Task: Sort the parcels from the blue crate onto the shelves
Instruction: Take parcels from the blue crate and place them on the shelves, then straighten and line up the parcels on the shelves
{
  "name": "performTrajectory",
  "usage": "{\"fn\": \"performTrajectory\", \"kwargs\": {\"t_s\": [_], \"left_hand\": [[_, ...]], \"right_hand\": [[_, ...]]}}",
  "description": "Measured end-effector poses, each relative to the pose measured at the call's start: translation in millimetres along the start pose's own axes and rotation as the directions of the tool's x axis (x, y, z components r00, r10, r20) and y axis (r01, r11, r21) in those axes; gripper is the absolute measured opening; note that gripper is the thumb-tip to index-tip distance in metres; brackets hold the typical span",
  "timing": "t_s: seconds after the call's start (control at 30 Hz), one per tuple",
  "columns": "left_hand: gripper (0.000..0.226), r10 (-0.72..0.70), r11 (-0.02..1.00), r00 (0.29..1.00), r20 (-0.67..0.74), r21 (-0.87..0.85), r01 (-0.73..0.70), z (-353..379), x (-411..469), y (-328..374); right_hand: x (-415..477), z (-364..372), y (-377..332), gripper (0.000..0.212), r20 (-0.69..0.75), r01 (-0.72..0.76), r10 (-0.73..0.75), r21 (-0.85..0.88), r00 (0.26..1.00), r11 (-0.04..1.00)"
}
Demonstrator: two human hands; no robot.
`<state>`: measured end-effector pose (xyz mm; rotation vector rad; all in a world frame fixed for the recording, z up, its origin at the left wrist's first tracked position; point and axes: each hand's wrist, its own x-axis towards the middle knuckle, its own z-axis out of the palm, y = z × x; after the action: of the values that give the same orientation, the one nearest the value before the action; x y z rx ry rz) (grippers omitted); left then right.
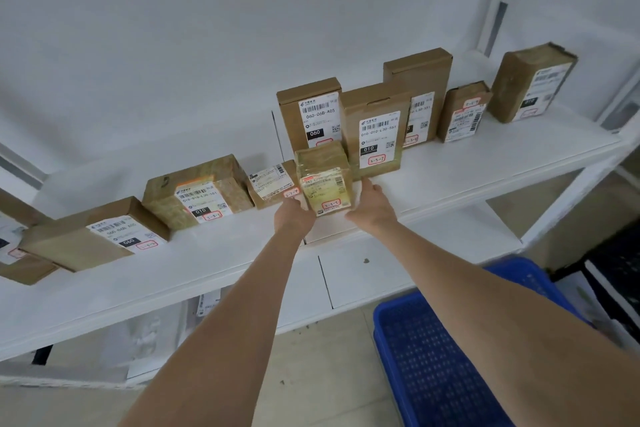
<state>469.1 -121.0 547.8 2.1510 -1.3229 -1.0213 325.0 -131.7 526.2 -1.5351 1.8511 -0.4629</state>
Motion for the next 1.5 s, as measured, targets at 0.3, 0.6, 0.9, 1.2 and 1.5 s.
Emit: {"fn": "performTrajectory", "kwargs": {"t_s": [0.3,0.6,0.9,1.2,1.5], "left_hand": [[0.025,0.311,0.860,0.920,0.238,0.341,-0.379,56.8,-50.3,13.1],[0.033,0.429,0.552,0.756,0.495,0.518,-0.653,170.0,-92.4,20.7],[0.045,0.314,0.479,0.733,0.603,0.566,-0.671,230.6,-127.8,29.2],[0.042,0.371,0.547,0.841,0.394,0.639,-0.540,175.6,-152.7,81.6],[0.040,0.371,0.684,0.928,0.036,0.665,-0.299,34.7,-165.4,79.0]], "right_hand": [[-70.2,-27.5,62.7,0.068,-0.205,-0.082,0.071,-0.048,0.976,0.995],[-136.0,-23.3,168.6,0.065,-0.234,-0.345,0.332,-0.018,0.914,0.938],[-161.0,-50.1,246.4,0.061,-0.205,-0.471,0.460,-0.007,0.864,0.882],[-145.1,-105.1,198.8,0.060,-0.250,-0.273,0.244,-0.087,0.937,0.958],[-137.7,-109.1,63.0,0.059,-0.221,0.078,-0.123,-0.203,0.968,0.976]]}}
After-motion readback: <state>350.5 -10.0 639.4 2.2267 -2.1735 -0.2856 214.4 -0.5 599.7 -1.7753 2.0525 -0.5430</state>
